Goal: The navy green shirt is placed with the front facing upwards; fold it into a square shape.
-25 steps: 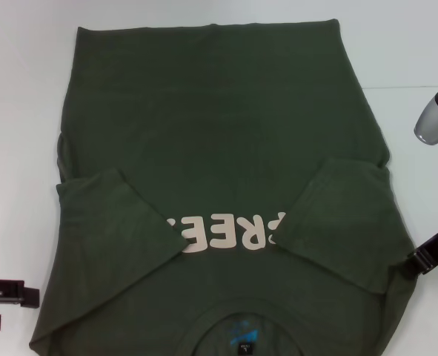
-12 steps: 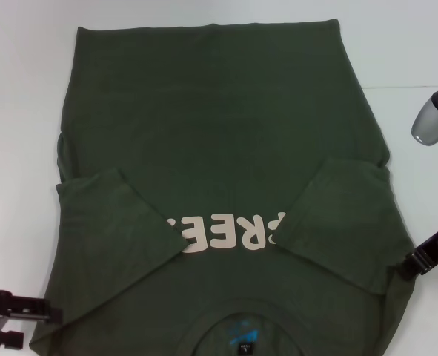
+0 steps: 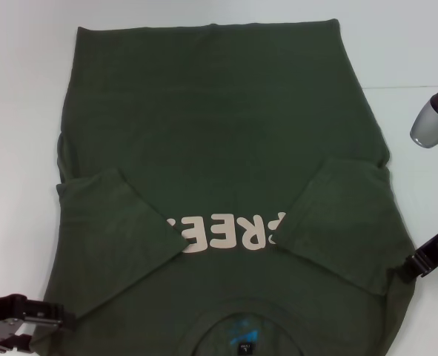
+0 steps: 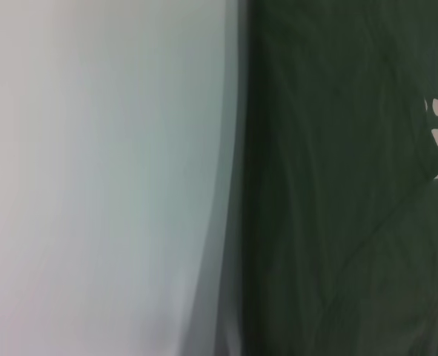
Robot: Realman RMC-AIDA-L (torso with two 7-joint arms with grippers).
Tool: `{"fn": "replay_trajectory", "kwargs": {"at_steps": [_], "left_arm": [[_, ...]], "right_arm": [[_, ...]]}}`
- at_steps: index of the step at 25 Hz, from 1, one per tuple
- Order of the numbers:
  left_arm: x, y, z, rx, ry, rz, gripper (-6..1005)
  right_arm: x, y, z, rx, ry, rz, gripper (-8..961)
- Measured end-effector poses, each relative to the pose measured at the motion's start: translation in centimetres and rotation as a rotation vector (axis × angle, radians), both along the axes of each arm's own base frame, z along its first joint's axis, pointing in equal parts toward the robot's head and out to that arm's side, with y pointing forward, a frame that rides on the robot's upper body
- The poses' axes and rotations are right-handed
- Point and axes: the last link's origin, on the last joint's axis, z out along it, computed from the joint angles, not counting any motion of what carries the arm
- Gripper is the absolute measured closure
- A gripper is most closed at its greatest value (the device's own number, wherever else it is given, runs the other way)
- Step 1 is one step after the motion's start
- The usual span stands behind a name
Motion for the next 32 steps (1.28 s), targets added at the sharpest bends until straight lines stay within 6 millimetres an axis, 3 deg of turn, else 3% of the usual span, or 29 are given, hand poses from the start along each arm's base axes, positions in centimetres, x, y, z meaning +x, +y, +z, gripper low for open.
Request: {"fn": "replay_trajectory", "kwargs": {"at_steps": [10,16,19,24,30,32], "left_arm": [[-0.1,0.1,-0.7,-0.025,0.033,-0.027,54],[0.0,0.4,-0.8,-0.029,0.052,-0.041,212],[0.0,0.5,-0.8,-0.028,0.054,-0.046,440],[0.0,0.6,-0.9,-0.027,0.056,-0.054,680],[0.0,0.5,-1.1,-0.034,0.048,-0.089,901],[-0.1,0.5,-1.3,-0.033,0.045,-0.117,915]], "right_arm": [[-0.1,0.1,0.0,0.0,0.003,0.003,933],[-0.1,0.1,0.0,-0.001,0.003,0.002,933],[0.0,0.0,0.0,-0.001,0.003,0.0,933],[0.2,-0.1,0.0,0.0,0.004,-0.007,933],[0.4,-0.2,-0.1,0.0,0.023,-0.013,932],[0.6,-0.3,-0.1,-0.003,0.05,-0.016,932]]}}
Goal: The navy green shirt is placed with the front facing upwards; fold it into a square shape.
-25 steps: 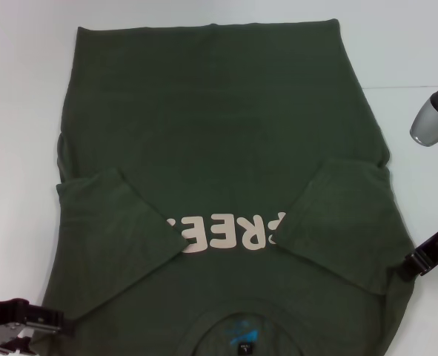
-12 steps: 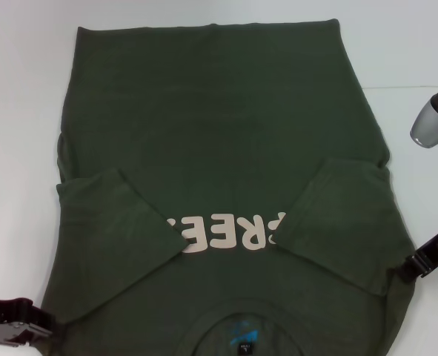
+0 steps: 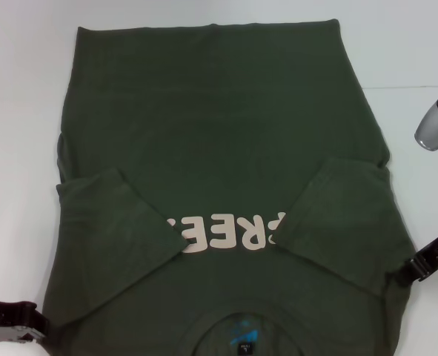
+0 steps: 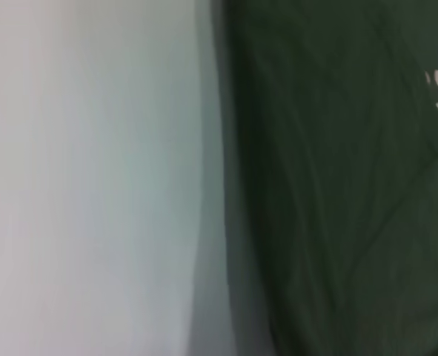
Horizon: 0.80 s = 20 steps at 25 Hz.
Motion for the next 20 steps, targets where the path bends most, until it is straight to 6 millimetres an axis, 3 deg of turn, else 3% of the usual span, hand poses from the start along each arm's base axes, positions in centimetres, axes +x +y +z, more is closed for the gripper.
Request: {"fn": "replay_trajectory", "kwargs": {"at_steps": [8,13,20], "left_arm": [[-0.6,-0.1,0.1,0.035,-0.031,-0.23,970],[-1.9,-0.7,0.4,0.107,-0.055,-0.438,969],[-2.6,-1.2,0.2,0.123,-0.038,-0.586,969]], "right_arm": [[2.8,-1.2,0.7,0.044,0.115,-0.007,933],[5.8,-3.5,0.8,0.123,0.225,0.022,933],[10.0,-7.6,0.9,0.33,0.463,0.126,932]]}}
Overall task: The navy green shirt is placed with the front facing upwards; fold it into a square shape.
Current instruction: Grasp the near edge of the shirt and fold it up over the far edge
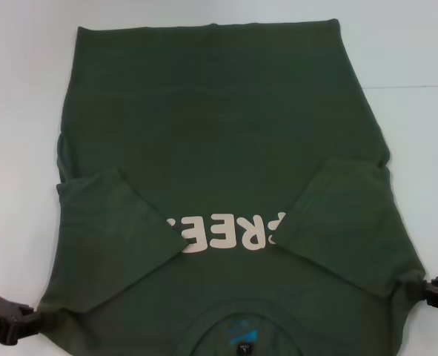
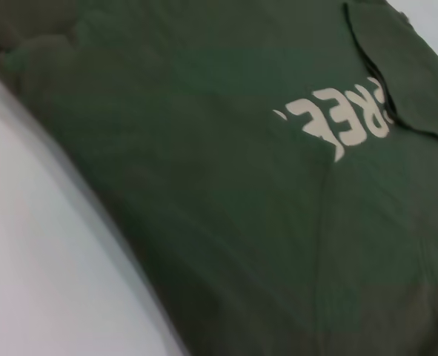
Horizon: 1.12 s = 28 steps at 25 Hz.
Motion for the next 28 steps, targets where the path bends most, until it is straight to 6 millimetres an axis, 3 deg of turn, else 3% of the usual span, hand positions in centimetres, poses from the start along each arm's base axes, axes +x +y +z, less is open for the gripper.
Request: {"fn": "replay_trajectory", "kwargs": {"at_steps": [10,24,28], "left_arm": [[0.0,-1.6,-0.2,0.022,-0.048,-0.169,967],[-0.2,-5.0,0.2,0.043,-0.125,-0.333,966],[-0.1,-5.9,0.5,0.03,-0.138,-0.378,965]], "right_arm": [[3.7,-5.2,-1.1,0.204,0.086,0.126,933],[4.1,-10.4,-0.8,0.361,0.143,0.249,932],[4.2,-12.8,-0.4,0.424,0.146,0.283,932]]}}
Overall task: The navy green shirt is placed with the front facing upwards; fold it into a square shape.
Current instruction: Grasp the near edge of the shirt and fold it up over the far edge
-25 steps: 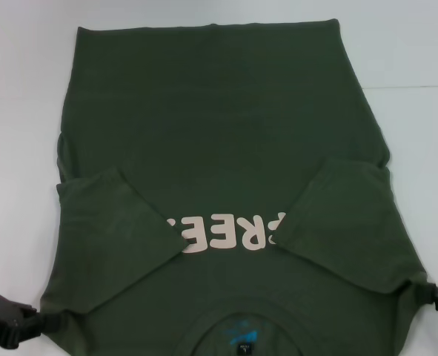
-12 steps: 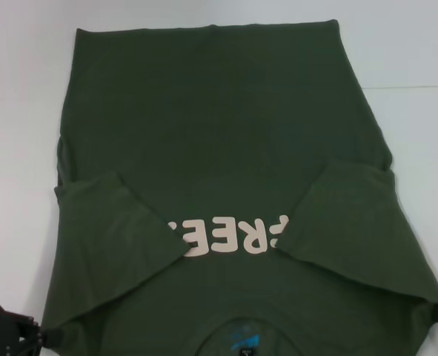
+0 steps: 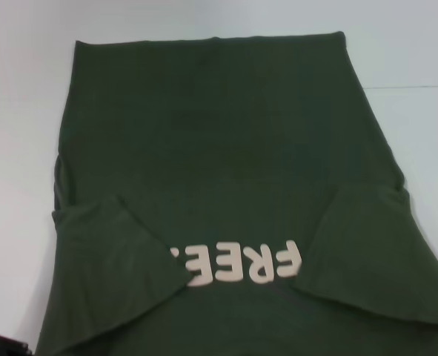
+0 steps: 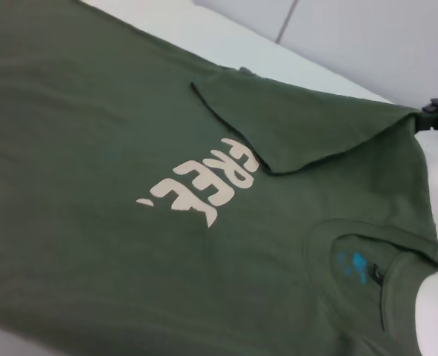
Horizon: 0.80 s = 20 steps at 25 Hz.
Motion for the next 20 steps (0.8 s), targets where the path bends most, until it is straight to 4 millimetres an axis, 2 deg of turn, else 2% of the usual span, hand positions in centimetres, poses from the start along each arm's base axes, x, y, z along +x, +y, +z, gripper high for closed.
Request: {"fn": "replay_trajectory", "kwargs": {"at_steps": [5,8,14,20], "left_arm": [[0.0,-1.4,0.7,-0.02,-0.005,-0.042,965],[-0.2,-1.8,1.0,-0.012,0.002,-0.053,964],[-0.5,-0.6,1.2,0.084,-0.003,-0.041,964],[-0.7,-0.2,1.6,0.179,-0.02,-0.039,963]], "right_arm": [[0.2,-3.1,0.7,0.057,0.013,-0.006,933],[0.2,-3.8,0.8,0.077,0.014,-0.008,933],[-0.3,-2.0,0.5,0.092,0.035,0.021,933],[-0.4,-0.6,1.3,0.158,0.045,0.023,933]]}}
